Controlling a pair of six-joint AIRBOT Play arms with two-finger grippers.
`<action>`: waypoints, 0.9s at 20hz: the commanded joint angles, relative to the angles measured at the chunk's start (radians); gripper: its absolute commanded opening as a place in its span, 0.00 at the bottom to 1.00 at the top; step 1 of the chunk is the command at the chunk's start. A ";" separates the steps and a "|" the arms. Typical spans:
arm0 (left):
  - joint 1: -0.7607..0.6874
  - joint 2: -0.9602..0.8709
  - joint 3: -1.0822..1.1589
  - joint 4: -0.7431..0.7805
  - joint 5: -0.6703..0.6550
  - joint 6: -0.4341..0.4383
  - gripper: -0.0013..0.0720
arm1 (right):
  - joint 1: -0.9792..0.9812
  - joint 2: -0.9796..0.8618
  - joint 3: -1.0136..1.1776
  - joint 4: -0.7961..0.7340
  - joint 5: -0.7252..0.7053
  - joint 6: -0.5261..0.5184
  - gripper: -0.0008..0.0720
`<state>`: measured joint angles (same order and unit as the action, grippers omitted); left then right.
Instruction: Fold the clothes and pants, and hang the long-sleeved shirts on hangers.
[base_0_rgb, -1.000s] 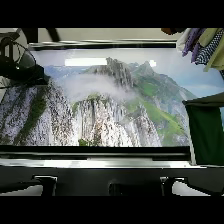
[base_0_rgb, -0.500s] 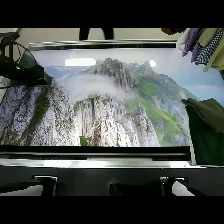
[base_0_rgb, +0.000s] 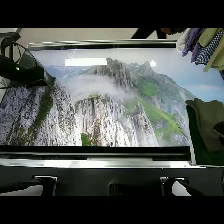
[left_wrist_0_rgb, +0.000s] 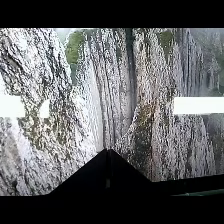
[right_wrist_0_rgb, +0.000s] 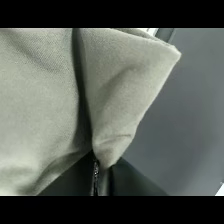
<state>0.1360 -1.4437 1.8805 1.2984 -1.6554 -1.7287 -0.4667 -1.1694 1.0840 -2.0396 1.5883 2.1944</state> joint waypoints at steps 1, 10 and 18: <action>0.000 0.000 0.000 0.000 -0.002 0.000 0.04 | 0.000 0.003 -0.063 -0.044 0.007 0.001 0.05; 0.000 0.000 0.000 0.000 -0.002 0.000 0.04 | 0.000 0.003 -0.131 -0.079 0.004 0.000 0.11; -0.003 -0.002 0.000 0.000 -0.002 0.000 0.05 | 0.003 0.115 0.026 0.212 -0.269 -0.225 0.26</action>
<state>0.1356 -1.4445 1.8805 1.2987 -1.6577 -1.7287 -0.4652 -1.1049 1.0290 -2.0430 1.4944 2.0892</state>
